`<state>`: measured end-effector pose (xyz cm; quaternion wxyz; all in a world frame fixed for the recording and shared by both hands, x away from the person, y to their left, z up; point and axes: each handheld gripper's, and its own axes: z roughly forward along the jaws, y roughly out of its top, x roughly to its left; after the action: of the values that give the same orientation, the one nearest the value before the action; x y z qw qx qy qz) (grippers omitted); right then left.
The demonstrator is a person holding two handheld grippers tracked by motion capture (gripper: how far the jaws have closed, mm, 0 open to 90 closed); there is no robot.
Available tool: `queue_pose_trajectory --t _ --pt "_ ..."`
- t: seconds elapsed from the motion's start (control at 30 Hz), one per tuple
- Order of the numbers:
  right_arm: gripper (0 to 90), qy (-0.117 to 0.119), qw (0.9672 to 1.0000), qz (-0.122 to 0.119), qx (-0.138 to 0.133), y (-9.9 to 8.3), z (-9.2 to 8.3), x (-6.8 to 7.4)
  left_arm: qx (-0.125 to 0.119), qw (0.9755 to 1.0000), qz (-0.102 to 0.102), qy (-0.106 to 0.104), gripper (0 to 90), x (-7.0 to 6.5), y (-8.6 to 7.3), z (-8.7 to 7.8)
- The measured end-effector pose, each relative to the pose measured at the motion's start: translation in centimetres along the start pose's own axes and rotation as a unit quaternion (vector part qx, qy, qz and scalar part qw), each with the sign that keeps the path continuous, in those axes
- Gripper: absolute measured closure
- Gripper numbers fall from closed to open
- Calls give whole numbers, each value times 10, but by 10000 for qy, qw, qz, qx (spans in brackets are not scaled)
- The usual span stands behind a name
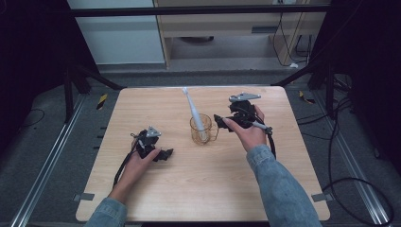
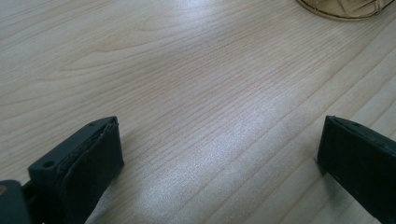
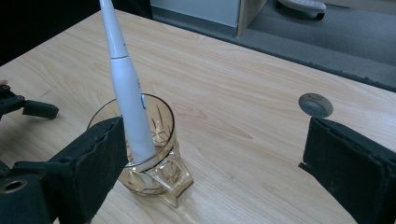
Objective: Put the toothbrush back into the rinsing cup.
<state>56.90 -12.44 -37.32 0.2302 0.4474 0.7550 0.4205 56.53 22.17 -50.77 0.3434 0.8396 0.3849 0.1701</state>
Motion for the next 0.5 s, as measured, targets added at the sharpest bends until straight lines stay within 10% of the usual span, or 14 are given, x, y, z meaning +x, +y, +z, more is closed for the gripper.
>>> queue_pose_trajectory --t 0.5 --pt "61 -179 9998 132 12 -12 -11 -20 -1 10000 -8 2 0 0 0 0"
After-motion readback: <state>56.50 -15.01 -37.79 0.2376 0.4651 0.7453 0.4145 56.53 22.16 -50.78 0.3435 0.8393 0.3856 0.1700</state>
